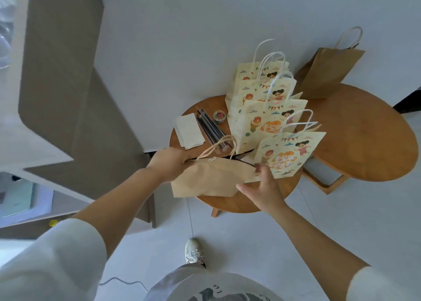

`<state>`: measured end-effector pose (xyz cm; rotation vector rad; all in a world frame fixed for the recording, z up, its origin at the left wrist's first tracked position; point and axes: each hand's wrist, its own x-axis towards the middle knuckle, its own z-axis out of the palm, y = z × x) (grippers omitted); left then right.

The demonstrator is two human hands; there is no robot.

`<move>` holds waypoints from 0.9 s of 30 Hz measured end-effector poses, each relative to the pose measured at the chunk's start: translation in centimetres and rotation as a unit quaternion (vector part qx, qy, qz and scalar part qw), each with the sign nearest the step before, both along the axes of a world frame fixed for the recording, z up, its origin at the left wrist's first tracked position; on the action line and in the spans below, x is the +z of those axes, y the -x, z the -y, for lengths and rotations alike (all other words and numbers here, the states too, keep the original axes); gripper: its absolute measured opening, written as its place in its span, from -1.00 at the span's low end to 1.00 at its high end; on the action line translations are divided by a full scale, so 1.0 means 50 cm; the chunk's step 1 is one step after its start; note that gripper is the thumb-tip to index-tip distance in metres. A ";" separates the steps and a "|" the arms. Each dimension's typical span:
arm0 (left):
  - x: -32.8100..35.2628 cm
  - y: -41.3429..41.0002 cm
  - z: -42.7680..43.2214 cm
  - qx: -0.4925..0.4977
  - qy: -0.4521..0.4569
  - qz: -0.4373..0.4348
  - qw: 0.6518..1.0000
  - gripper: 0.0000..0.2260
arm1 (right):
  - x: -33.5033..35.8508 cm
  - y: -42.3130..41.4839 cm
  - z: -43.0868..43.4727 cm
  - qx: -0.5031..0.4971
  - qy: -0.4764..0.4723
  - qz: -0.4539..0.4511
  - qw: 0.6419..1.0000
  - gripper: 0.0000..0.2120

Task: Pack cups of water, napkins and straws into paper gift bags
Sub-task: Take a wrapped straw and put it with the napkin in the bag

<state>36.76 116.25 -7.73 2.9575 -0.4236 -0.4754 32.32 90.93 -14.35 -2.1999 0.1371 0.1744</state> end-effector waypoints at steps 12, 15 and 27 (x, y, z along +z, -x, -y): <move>0.113 0.191 0.204 0.068 0.084 0.016 0.994 -0.73 | 0.085 0.142 0.200 0.036 -0.134 -0.124 0.983 -0.74; 0.104 0.208 0.279 0.040 0.096 0.005 0.995 -0.72 | 0.108 0.168 0.283 0.014 -0.134 -0.085 0.987 -0.75; 0.106 0.103 0.598 -0.065 0.113 -0.036 0.991 -0.67 | 0.202 0.150 0.580 -0.083 -0.090 0.013 0.992 -0.80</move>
